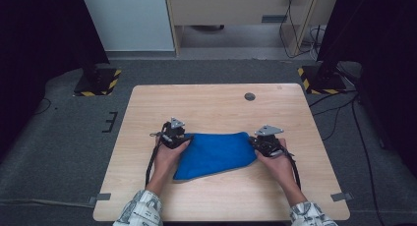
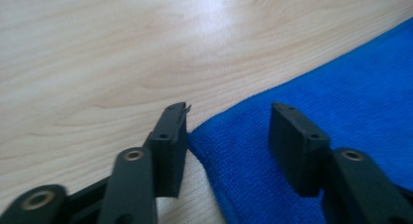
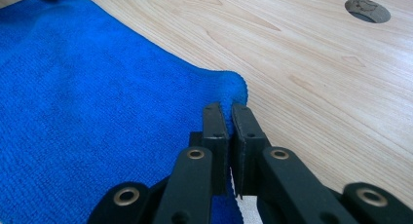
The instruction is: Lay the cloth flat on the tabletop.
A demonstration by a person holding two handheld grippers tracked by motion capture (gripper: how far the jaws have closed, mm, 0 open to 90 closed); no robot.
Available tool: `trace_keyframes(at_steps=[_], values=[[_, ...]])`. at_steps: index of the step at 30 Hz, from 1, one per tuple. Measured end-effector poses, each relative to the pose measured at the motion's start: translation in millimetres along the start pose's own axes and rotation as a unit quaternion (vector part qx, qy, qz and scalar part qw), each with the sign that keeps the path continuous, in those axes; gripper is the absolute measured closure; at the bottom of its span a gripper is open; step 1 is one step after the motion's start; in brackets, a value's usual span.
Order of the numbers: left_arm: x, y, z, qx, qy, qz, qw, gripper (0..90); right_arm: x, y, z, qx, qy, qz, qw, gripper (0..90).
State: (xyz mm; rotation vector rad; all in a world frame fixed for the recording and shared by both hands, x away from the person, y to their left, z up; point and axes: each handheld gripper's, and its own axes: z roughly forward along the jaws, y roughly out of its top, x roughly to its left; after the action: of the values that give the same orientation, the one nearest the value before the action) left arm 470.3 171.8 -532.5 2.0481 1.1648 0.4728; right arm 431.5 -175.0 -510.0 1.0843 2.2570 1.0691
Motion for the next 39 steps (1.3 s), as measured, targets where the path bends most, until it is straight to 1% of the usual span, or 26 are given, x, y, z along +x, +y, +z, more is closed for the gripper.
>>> trace_keyframes(at_steps=[1,3,4,6,7,9,12,13,14,16,18,22,26,30,32,37,39], values=[[-1.0,-0.9,1.4,-0.003,0.005,0.003,1.0,43.8,0.3,0.1,-0.1,0.0,0.0,0.0,1.0,86.2],[-3.6,-1.3,2.0,-0.004,0.011,0.007,0.9999,43.0,0.1,0.3,-0.7,-0.001,0.0,-0.003,1.0,86.2],[-5.7,-2.3,2.3,-0.008,0.014,0.011,0.9998,42.1,-0.2,0.3,-0.7,-0.001,0.0,-0.004,1.0,86.1],[-7.5,-3.4,1.2,-0.011,0.01,0.013,0.9998,47.8,-0.5,0.1,-1.1,-0.001,0.0,-0.001,1.0,86.2],[-8.3,-3.6,0.7,-0.011,0.005,0.015,0.9998,51.7,-0.2,0.0,-1.4,-0.001,-0.001,-0.001,1.0,86.2],[-11.5,-4.1,-0.6,-0.012,-0.002,0.022,0.9997,62.6,0.1,0.1,-2.2,-0.002,-0.001,0.0,1.0,86.2],[-14.6,-3.4,-2.2,-0.004,-0.012,0.027,0.9996,79.6,-0.3,0.5,-3.8,-0.006,-0.002,0.003,1.0,86.2],[-15.5,-3.3,-2.5,-0.002,-0.016,0.027,0.9995,84.0,-0.7,0.7,-4.5,-0.006,-0.002,0.004,1.0,86.2],[-16.2,-3.1,-3.2,0.0,-0.018,0.026,0.9995,86.2,-1.3,0.9,-4.7,-0.008,-0.003,0.003,1.0,86.3],[-16.5,-2.8,-4.0,0.002,-0.02,0.022,0.9995,87.4,-1.8,1.5,-6.2,-0.012,-0.003,0.004,0.9999,86.3],[-17.0,-1.8,-6.2,-0.001,-0.02,0.024,0.9995,87.5,-1.7,2.5,-8.6,-0.016,-0.004,0.006,0.9999,86.4],[-19.0,3.6,-16.4,-0.022,-0.021,0.024,0.9993,87.5,-1.9,5.7,-15.6,-0.027,-0.004,0.005,0.9996,86.4],[-20.9,11.2,-27.1,-0.047,-0.025,0.021,0.9983,87.5,-2.6,9.5,-25.7,-0.043,-0.004,0.007,0.999,86.4],[-21.7,13.3,-35.4,-0.058,-0.027,0.023,0.9977,87.5,-4.5,11.5,-32.3,-0.054,-0.004,0.015,0.9984,86.5],[-21.4,13.7,-39.2,-0.066,-0.03,0.018,0.9972,87.6,-4.4,12.5,-35.5,-0.06,-0.002,0.019,0.998,86.5],[-21.5,14.6,-44.4,-0.074,-0.034,0.016,0.9966,87.6,-5.3,17.8,-40.2,-0.069,0.0,0.02,0.9974,86.5],[-22.6,14.6,-46.0,-0.072,-0.035,0.02,0.9966,87.6,-5.9,20.0,-42.8,-0.074,-0.001,0.021,0.9971,86.5]])
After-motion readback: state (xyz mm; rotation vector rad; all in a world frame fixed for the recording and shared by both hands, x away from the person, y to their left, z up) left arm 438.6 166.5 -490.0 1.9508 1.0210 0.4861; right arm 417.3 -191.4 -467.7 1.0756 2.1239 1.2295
